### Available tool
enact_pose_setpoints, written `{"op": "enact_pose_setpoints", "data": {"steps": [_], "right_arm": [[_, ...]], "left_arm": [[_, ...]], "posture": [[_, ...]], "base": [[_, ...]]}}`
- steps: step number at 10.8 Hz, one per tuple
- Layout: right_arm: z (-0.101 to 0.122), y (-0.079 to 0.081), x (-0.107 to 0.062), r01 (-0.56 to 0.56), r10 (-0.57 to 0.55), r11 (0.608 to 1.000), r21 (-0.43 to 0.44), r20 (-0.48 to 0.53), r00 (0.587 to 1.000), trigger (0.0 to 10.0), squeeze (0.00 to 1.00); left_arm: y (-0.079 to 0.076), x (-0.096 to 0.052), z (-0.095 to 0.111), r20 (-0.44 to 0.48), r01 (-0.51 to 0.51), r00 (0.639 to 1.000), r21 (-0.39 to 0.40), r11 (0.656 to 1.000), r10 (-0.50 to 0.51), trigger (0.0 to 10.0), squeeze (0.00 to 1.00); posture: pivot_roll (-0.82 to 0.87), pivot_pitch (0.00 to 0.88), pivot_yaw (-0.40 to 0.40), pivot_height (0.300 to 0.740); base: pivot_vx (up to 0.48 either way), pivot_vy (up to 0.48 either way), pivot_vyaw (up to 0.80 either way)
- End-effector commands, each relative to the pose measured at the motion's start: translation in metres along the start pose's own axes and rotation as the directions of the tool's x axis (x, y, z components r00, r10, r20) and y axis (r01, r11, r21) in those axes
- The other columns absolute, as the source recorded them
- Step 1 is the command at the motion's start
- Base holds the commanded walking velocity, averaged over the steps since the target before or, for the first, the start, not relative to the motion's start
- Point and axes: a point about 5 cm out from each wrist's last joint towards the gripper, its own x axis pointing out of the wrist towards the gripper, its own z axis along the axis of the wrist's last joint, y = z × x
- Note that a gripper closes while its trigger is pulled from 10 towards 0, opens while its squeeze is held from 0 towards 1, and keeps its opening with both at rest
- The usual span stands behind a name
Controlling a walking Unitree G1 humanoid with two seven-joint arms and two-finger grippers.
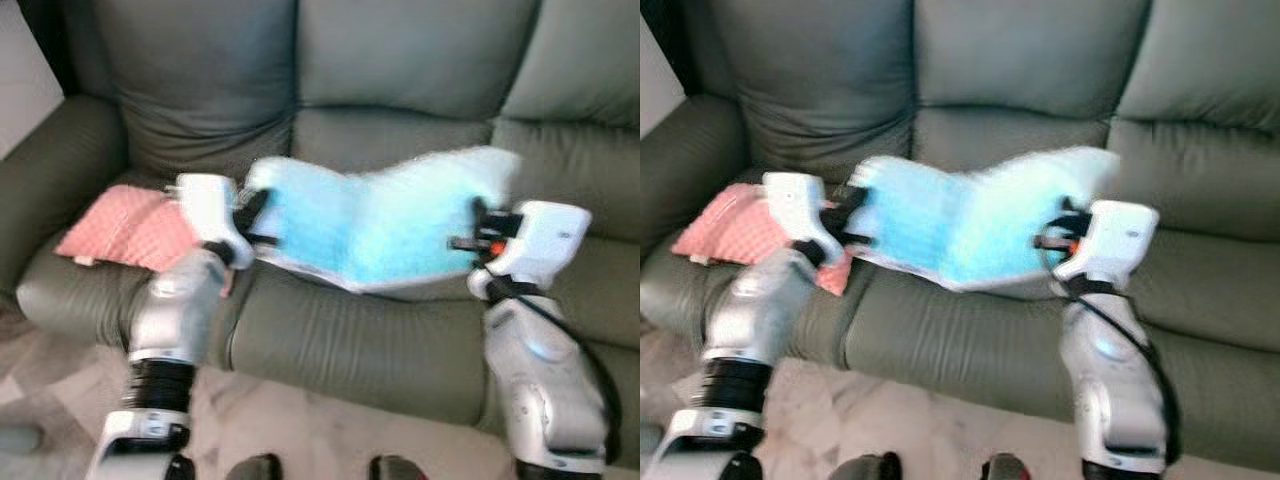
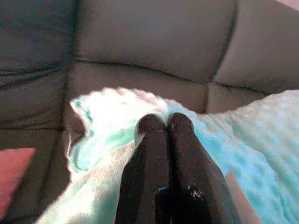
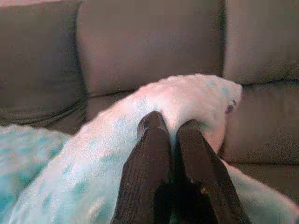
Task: Move the pillow to the sofa
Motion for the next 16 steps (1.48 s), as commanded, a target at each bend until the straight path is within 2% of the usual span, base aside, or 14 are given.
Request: {"op": "enact_pose_setpoints", "data": {"steps": [1,6,9,10,12,14,16], "right_arm": [[0.002,0.004,-0.001,-0.019,0.019,1.0,0.01,0.012,1.0,10.0,0.0],[0.002,0.004,-0.001,-0.022,0.022,1.0,0.007,0.004,1.0,10.0,0.0],[0.001,0.006,-0.001,-0.028,0.028,1.0,0.012,0.004,1.0,10.0,0.0],[-0.002,0.009,0.0,-0.041,0.041,0.999,0.019,-0.007,0.999,10.0,0.0],[-0.006,0.013,0.001,-0.05,0.05,0.998,0.022,-0.012,0.999,10.0,0.0],[-0.007,0.013,0.001,-0.045,0.046,0.999,0.021,-0.01,0.999,10.0,0.0],[-0.006,0.008,-0.001,-0.031,0.031,0.999,0.011,-0.007,1.0,10.0,0.0]], "left_arm": [[0.005,-0.004,0.004,0.007,-0.016,1.0,0.01,1.0,0.016,10.0,0.0],[0.004,-0.004,0.002,-0.002,-0.012,1.0,0.004,1.0,0.012,10.0,0.0],[0.01,-0.009,-0.003,-0.014,-0.051,0.999,0.011,0.999,0.051,10.0,0.0],[0.02,-0.015,-0.006,-0.017,-0.101,0.995,0.002,0.995,0.101,10.0,0.0],[0.024,-0.029,-0.021,-0.057,-0.108,0.993,0.006,0.994,0.108,10.0,0.0],[0.022,-0.029,-0.029,-0.083,-0.093,0.992,0.029,0.995,0.095,10.0,0.0],[0.019,-0.023,-0.017,-0.034,-0.071,0.997,0.035,0.997,0.072,10.0,0.0]], "posture": [[-0.16,0.161,0.014,0.74],[-0.17,0.165,0.011,0.74],[-0.16,0.168,0.008,0.74],[-0.15,0.168,0.006,0.74],[-0.14,0.173,0.006,0.74],[-0.15,0.174,0.009,0.74],[-0.15,0.173,0.013,0.74]], "base": [[0.0,0.0,0.0],[0.0,0.0,-0.69],[0.0,0.0,0.0],[0.0,0.0,0.0],[0.0,0.0,0.0],[0.0,0.0,0.0],[0.0,0.0,0.0]]}}
